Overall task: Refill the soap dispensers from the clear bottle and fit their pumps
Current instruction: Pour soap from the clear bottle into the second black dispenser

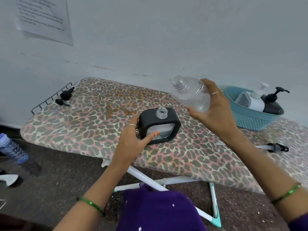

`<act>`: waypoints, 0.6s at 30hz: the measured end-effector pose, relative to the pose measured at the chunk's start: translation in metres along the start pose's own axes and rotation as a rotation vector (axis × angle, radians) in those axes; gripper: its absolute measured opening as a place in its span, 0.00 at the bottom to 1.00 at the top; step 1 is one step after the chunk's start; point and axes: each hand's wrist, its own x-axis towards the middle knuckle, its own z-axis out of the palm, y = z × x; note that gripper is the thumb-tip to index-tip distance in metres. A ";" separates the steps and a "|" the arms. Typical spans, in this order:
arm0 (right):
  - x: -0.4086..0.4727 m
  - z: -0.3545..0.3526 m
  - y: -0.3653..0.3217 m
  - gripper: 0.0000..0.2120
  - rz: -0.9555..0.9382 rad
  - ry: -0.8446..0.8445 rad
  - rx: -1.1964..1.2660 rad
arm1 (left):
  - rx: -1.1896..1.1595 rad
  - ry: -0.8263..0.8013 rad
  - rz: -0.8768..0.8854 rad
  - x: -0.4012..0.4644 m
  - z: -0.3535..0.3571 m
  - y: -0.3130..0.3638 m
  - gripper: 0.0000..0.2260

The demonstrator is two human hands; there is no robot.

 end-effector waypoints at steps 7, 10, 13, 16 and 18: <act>0.003 -0.004 0.005 0.31 0.183 0.092 0.191 | 0.001 0.000 -0.009 -0.001 0.000 0.004 0.27; 0.001 -0.005 0.014 0.31 0.269 0.116 0.257 | 0.005 0.009 -0.006 -0.001 0.000 0.006 0.27; 0.000 -0.002 0.027 0.33 0.364 0.125 0.332 | 0.008 0.015 -0.014 -0.001 -0.003 0.005 0.27; -0.001 0.004 0.035 0.35 0.440 0.148 0.384 | 0.016 0.028 -0.024 -0.001 -0.006 0.004 0.28; -0.004 0.010 0.041 0.35 0.470 0.160 0.395 | 0.006 0.033 -0.040 -0.003 -0.009 0.005 0.27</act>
